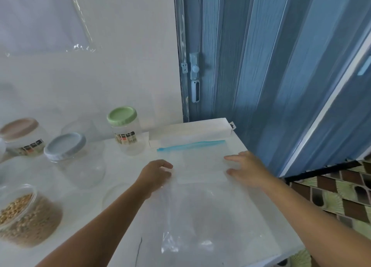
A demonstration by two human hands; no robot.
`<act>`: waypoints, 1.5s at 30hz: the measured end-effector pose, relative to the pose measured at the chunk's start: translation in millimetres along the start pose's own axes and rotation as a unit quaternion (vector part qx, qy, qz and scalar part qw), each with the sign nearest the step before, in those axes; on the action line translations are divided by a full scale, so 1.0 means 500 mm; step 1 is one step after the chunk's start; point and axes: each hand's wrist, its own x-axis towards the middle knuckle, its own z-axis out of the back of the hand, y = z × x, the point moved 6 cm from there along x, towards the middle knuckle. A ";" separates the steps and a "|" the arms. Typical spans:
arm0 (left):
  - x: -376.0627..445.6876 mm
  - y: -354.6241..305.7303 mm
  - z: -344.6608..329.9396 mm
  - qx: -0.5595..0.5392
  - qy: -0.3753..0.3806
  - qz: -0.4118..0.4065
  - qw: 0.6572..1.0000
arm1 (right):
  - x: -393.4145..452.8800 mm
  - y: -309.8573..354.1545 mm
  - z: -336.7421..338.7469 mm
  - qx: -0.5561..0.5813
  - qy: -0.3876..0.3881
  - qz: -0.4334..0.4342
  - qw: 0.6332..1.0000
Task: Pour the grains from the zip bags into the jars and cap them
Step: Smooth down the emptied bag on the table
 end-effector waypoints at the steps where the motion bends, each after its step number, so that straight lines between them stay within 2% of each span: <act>1: 0.005 -0.004 -0.004 0.075 -0.004 -0.002 0.997 | 0.002 0.013 0.005 -0.034 -0.013 0.013 0.999; 3: 0.010 -0.019 -0.013 0.227 -0.022 -0.005 0.974 | 0.005 0.050 0.008 -0.042 -0.029 0.064 0.997; 5: 0.011 -0.051 -0.021 0.321 -0.045 -0.029 0.946 | 0.008 0.088 -0.010 -0.044 0.011 0.115 0.992; 9: 0.045 -0.130 -0.014 0.379 -0.117 -0.083 0.914 | 0.039 0.112 -0.075 -0.124 0.127 0.139 0.974; 13: 0.123 -0.161 -0.010 0.419 -0.137 -0.097 0.892 | 0.067 0.090 -0.114 -0.193 0.141 0.158 0.958; 16: 0.167 -0.155 -0.009 0.408 -0.138 -0.104 0.896 | 0.080 0.082 -0.117 -0.195 0.139 0.172 0.955; 21: 0.187 -0.187 0.008 0.317 -0.182 -0.147 0.919 | 0.110 0.085 -0.114 -0.194 0.138 0.177 0.955; 28: 0.179 -0.192 0.008 0.351 -0.169 -0.180 0.903 | 0.164 0.099 -0.107 -0.180 0.130 0.178 0.959; 34: 0.184 -0.162 -0.014 0.333 -0.162 -0.165 0.914 | 0.169 0.104 -0.098 -0.149 0.084 0.185 0.968; 40: 0.190 -0.165 -0.021 0.365 -0.156 -0.166 0.903 | 0.134 0.134 -0.040 -0.189 0.007 0.189 0.964; 42: 0.192 -0.161 -0.025 0.367 -0.155 -0.174 0.901 | 0.121 0.135 -0.029 -0.175 0.019 0.170 0.970; 45: 0.197 -0.153 -0.028 0.360 -0.159 -0.192 0.899 | 0.104 0.119 -0.047 -0.170 0.080 0.145 0.971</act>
